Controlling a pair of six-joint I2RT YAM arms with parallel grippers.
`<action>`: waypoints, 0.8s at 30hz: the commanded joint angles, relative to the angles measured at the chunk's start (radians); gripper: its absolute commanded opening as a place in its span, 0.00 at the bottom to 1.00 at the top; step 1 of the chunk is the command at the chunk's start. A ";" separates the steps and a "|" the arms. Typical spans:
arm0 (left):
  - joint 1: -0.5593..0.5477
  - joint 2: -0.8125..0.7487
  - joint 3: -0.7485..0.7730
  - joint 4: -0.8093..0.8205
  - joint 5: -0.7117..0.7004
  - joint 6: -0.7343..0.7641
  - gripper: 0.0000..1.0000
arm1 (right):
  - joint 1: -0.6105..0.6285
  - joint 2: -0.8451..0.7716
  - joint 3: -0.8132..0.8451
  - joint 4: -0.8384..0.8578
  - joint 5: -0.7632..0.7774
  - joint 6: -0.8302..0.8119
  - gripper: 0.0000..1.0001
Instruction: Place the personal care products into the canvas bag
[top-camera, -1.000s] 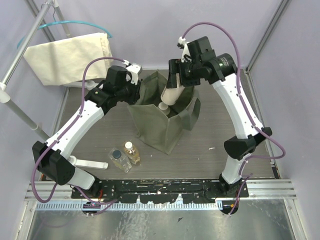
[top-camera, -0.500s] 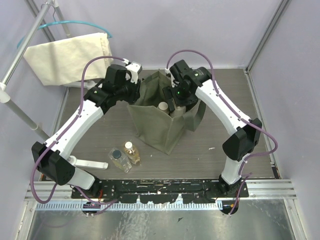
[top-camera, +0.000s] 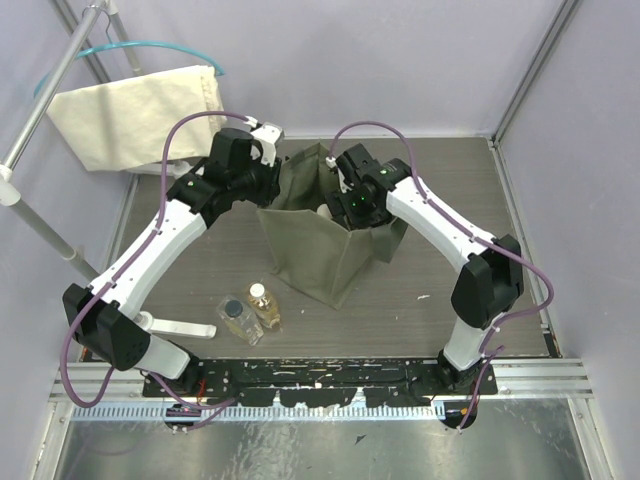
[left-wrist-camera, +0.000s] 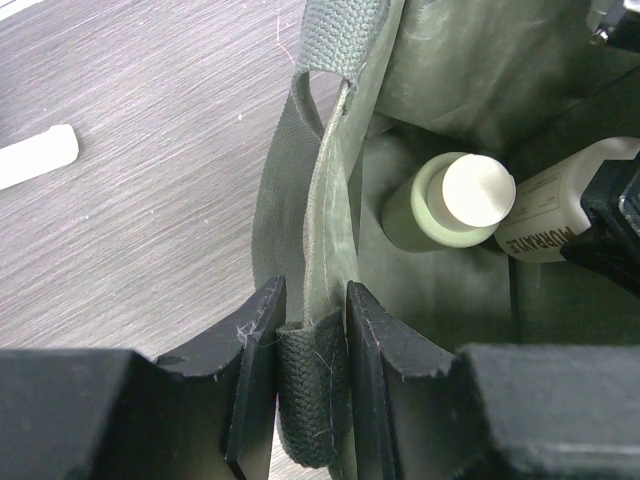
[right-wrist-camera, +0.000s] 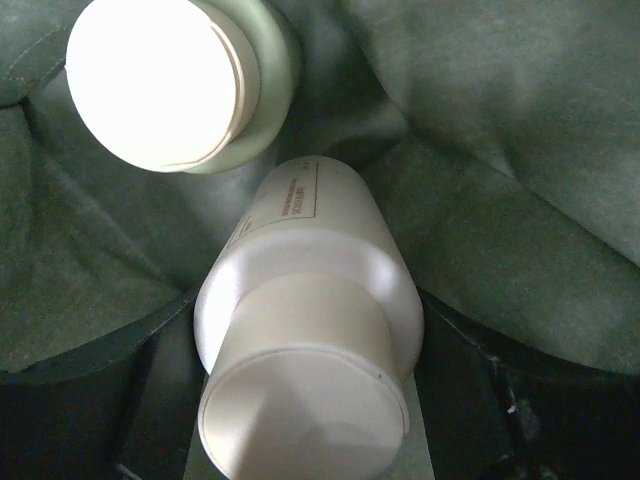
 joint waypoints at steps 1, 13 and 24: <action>0.004 -0.015 0.035 -0.019 -0.007 0.013 0.37 | 0.001 0.010 -0.016 0.035 0.023 -0.033 0.01; 0.004 -0.020 0.025 -0.024 -0.017 0.026 0.38 | 0.001 0.092 -0.094 0.063 0.013 -0.066 0.02; 0.004 0.003 0.047 -0.025 -0.006 0.035 0.39 | 0.001 0.059 0.008 0.010 0.018 -0.031 0.84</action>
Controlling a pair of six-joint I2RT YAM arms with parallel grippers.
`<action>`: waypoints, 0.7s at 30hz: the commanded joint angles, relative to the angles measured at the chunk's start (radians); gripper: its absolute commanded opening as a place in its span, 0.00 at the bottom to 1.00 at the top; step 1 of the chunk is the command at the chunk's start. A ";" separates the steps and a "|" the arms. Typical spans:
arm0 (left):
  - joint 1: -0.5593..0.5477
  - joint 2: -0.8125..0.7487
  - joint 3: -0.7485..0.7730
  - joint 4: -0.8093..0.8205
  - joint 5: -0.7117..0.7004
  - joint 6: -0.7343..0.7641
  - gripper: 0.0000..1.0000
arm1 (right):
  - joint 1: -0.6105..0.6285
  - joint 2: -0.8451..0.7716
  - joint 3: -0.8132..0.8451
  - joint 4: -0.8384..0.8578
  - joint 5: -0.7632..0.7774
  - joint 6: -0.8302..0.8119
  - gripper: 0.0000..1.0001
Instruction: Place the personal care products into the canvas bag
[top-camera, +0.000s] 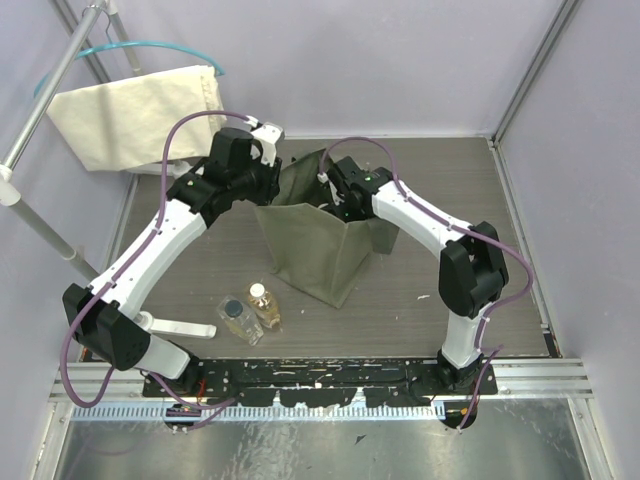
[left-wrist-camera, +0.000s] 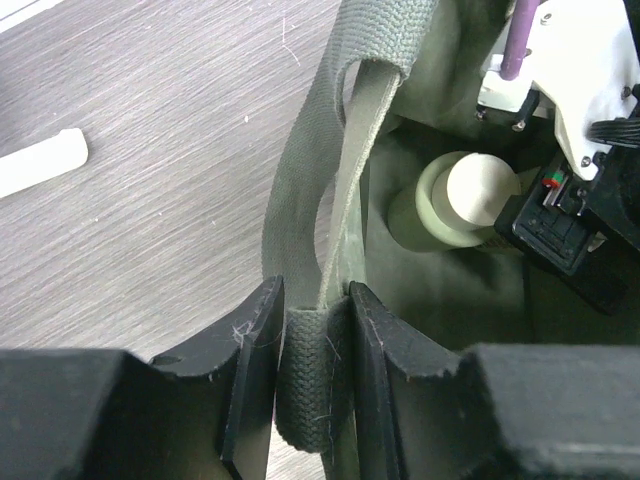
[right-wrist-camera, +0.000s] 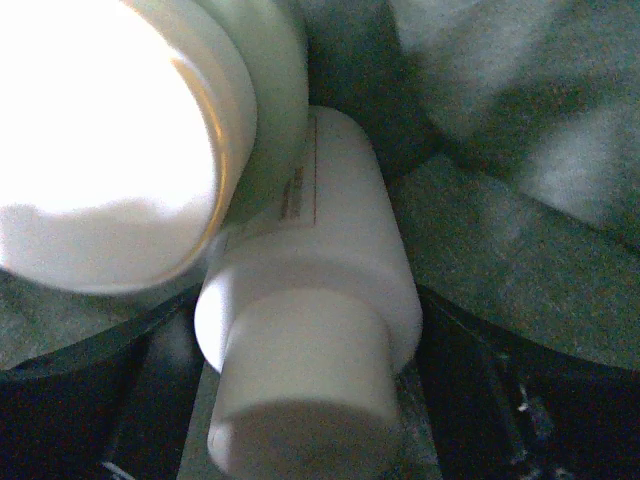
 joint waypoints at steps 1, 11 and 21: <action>0.004 0.005 0.048 -0.024 0.002 0.016 0.41 | -0.007 -0.049 0.108 -0.093 0.028 0.026 0.86; 0.004 0.011 0.064 -0.024 0.011 0.018 0.43 | -0.007 -0.081 0.397 -0.224 0.019 0.044 1.00; 0.005 -0.003 0.109 -0.031 0.006 0.022 0.99 | -0.038 -0.052 0.649 -0.214 0.198 0.045 1.00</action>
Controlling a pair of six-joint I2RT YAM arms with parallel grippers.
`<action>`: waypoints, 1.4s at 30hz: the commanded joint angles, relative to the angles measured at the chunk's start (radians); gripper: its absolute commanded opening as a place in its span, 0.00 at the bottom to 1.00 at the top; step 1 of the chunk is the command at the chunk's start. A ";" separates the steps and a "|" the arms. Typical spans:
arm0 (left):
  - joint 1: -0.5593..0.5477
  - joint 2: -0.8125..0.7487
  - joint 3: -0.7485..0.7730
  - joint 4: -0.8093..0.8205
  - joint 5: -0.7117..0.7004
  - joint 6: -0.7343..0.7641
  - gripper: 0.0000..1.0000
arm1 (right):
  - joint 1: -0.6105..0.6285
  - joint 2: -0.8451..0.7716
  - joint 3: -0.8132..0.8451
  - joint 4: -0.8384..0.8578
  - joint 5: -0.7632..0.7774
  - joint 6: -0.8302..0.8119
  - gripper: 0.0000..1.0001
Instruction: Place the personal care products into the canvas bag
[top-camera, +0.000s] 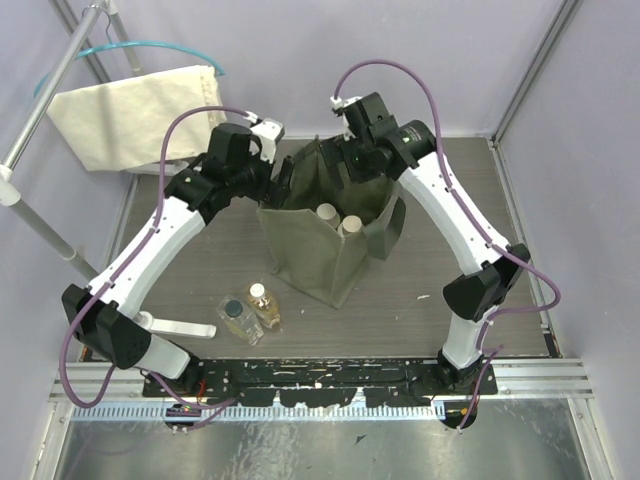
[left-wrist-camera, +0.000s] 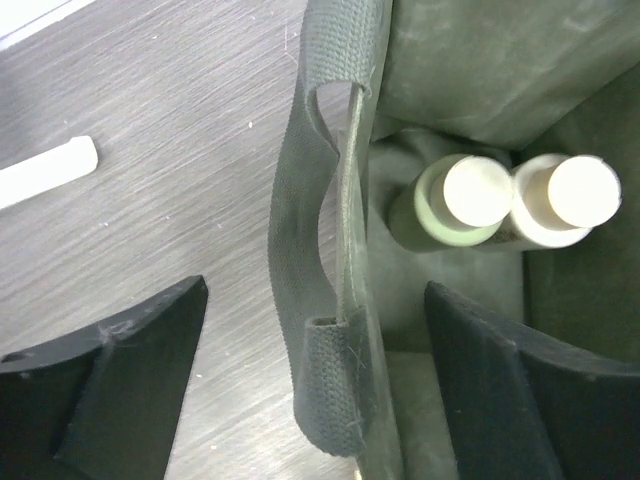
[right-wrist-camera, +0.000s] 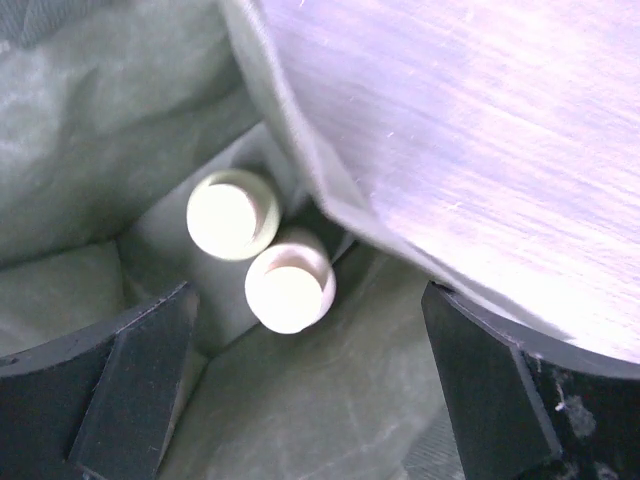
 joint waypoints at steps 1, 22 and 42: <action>0.004 -0.017 0.076 0.002 0.001 0.011 0.98 | -0.040 -0.008 0.117 0.010 0.108 -0.001 1.00; -0.023 -0.363 0.006 -0.558 0.164 -0.087 0.98 | -0.235 -0.023 -0.032 0.137 -0.025 -0.072 1.00; -0.042 -0.200 -0.055 -0.719 0.149 -0.729 0.98 | -0.239 0.065 0.115 0.114 0.041 -0.073 1.00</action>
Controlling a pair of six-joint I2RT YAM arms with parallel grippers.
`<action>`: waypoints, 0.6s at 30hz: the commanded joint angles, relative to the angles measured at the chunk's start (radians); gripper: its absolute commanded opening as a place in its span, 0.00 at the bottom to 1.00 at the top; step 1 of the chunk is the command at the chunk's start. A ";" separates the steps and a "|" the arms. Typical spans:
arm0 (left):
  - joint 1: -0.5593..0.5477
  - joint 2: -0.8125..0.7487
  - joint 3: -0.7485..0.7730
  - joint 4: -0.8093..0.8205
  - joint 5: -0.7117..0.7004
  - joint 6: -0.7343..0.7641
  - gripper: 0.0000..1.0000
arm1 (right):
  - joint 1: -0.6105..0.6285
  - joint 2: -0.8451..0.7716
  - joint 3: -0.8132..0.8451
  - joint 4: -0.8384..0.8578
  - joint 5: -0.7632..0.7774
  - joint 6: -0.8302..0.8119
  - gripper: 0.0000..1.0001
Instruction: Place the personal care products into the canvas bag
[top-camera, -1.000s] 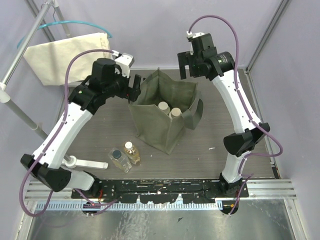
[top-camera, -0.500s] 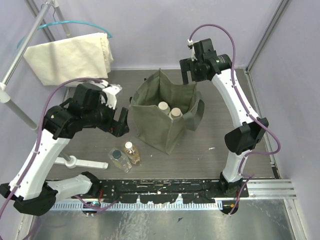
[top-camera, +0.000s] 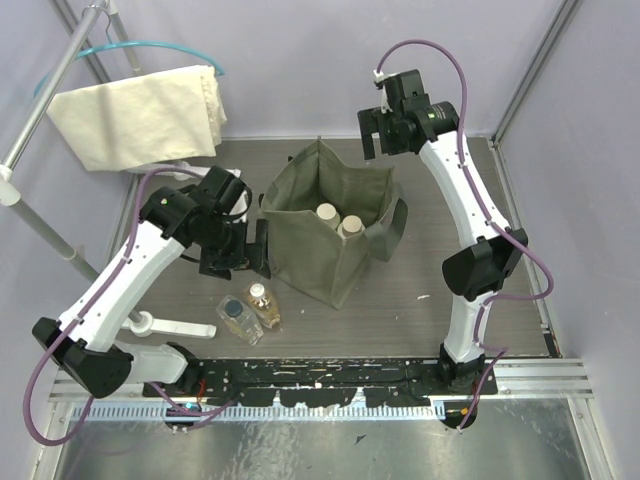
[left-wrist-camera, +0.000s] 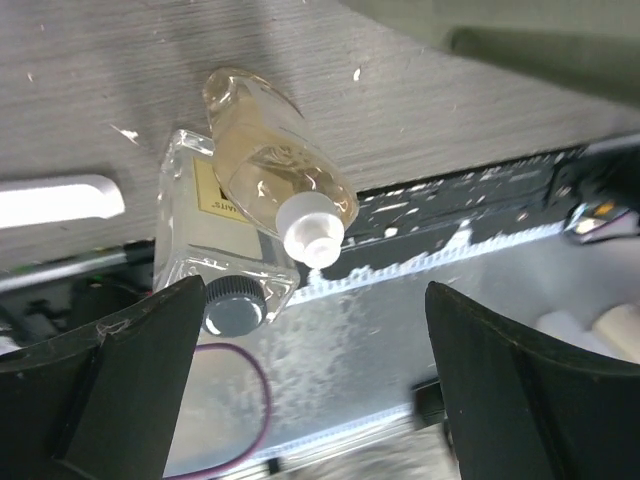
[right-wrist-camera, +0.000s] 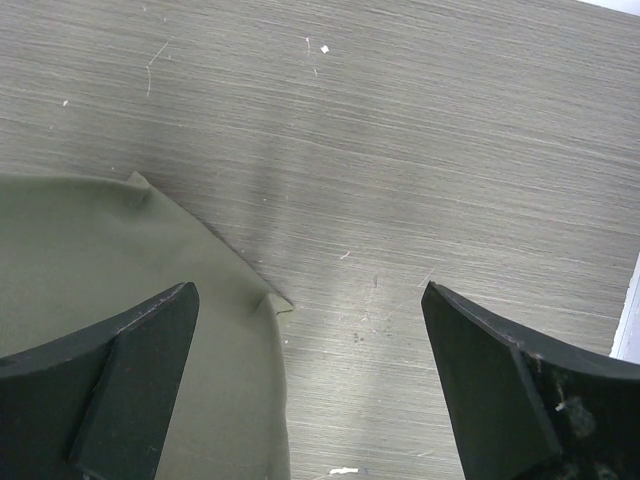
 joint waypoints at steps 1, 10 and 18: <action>0.068 -0.073 -0.068 0.070 0.018 -0.261 0.98 | -0.004 -0.061 -0.017 0.035 0.012 -0.004 1.00; 0.084 -0.062 -0.073 -0.005 -0.196 -0.469 0.98 | -0.003 -0.090 -0.053 0.042 -0.014 -0.012 1.00; 0.074 -0.027 -0.148 0.068 -0.230 -0.671 1.00 | -0.004 -0.122 -0.096 0.043 -0.014 -0.022 1.00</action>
